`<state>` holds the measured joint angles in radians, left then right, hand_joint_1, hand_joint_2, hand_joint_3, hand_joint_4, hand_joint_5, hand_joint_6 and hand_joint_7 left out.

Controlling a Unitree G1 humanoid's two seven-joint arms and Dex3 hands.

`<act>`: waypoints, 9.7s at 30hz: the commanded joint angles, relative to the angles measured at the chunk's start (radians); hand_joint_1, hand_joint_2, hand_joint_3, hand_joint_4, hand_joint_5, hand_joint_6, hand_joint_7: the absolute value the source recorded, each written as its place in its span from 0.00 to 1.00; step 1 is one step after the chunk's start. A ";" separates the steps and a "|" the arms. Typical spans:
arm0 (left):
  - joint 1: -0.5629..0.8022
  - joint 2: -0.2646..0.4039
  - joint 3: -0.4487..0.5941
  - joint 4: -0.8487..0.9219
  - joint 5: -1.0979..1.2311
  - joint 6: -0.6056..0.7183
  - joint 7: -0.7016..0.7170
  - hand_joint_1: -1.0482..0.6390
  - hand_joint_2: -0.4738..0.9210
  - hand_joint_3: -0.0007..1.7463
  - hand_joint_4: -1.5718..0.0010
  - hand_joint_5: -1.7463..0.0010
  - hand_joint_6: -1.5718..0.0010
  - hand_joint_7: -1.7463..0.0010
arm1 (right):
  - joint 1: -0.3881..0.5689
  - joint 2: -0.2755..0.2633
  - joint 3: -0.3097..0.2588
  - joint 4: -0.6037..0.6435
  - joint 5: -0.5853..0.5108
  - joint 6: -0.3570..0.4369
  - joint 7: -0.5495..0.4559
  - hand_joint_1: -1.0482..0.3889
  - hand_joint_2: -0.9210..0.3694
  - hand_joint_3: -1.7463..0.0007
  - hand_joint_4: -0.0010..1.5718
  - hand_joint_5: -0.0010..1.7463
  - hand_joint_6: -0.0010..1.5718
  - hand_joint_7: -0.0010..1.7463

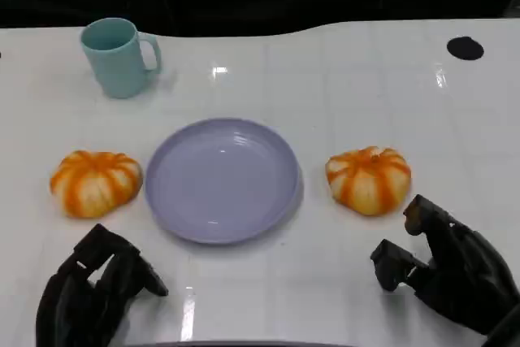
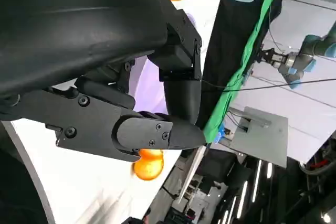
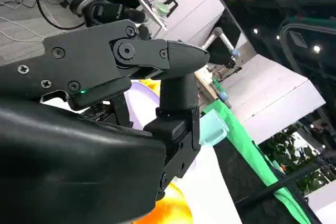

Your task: Grasp the bread from the table and place it into the plate.

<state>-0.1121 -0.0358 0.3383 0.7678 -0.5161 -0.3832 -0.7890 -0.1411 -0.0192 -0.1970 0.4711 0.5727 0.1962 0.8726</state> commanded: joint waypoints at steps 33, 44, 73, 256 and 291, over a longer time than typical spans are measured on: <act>-0.009 0.018 -0.001 -0.009 0.020 -0.003 0.024 0.26 1.00 0.13 0.59 0.00 0.67 0.13 | -0.060 -0.177 0.066 -0.059 -0.446 -0.798 -0.164 0.40 0.00 0.90 0.28 0.34 0.33 0.11; -0.012 0.017 -0.002 -0.004 0.017 -0.004 0.019 0.27 1.00 0.13 0.59 0.00 0.67 0.13 | -0.079 -0.381 0.128 -0.090 -1.024 -1.040 -0.618 0.35 0.01 0.98 0.21 0.05 0.22 0.00; -0.025 0.029 0.006 0.024 0.016 -0.009 0.015 0.26 1.00 0.13 0.59 0.00 0.66 0.16 | -0.292 -0.451 0.527 -0.009 -1.530 -0.734 -1.065 0.37 0.06 1.00 0.08 0.01 0.15 0.00; 0.034 0.001 -0.020 -0.067 0.014 0.008 0.025 0.28 1.00 0.15 0.60 0.00 0.67 0.13 | -0.498 -0.083 0.565 0.412 -0.746 -0.990 -0.733 0.28 0.00 0.77 0.22 0.01 0.20 0.00; 0.044 -0.004 -0.021 -0.096 0.009 0.035 0.032 0.27 1.00 0.14 0.59 0.00 0.68 0.11 | 0.039 -0.050 0.082 -0.132 0.070 -0.022 -0.027 0.35 0.00 0.74 0.51 1.00 0.42 0.91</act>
<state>-0.0746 -0.0529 0.3133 0.6826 -0.5054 -0.3507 -0.7568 -0.1137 -0.0623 -0.0892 0.3505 0.6325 0.1643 0.8432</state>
